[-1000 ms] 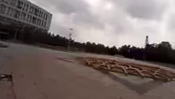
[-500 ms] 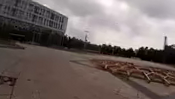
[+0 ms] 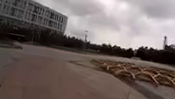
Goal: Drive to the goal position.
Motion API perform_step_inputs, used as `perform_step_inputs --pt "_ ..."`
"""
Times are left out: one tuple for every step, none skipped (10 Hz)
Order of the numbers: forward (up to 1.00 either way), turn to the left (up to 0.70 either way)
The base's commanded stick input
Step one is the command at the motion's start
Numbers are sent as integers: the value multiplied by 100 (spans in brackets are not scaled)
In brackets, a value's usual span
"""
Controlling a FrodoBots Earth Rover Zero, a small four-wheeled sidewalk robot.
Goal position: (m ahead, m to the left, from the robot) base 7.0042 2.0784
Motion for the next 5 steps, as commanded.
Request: perform_step_inputs --pt "70 0" --pt "70 0" --pt "70 0" --pt "70 1" --pt "70 12"
